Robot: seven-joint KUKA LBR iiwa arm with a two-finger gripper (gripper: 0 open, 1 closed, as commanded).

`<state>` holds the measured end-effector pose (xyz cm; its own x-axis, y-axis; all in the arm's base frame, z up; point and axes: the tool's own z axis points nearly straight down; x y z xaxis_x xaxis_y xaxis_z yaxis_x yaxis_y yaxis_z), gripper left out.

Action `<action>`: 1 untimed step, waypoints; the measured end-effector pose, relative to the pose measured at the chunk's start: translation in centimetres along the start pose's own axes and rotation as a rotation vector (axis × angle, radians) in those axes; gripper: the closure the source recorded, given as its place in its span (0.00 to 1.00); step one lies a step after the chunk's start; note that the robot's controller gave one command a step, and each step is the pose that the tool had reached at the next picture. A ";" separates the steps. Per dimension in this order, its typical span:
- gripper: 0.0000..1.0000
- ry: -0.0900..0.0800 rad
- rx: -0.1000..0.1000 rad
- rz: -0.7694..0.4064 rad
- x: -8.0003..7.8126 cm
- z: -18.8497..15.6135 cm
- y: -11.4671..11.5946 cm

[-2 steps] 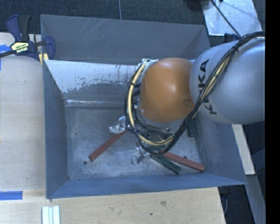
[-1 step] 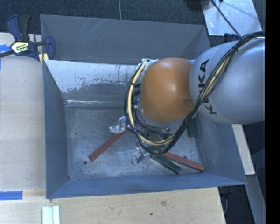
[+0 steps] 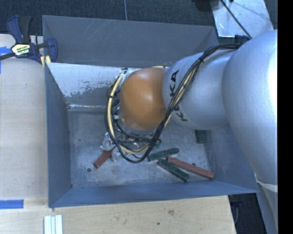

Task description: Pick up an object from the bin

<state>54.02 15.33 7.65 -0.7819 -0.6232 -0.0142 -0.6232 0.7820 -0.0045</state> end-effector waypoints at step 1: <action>1.00 0.000 0.000 0.000 0.0 0.0 0.0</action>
Offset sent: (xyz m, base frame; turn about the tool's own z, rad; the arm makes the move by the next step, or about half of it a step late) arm -0.0070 -0.0142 0.1362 0.0910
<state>54.02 15.33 7.65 -0.7822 -0.6229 -0.0142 -0.6229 0.7823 -0.0044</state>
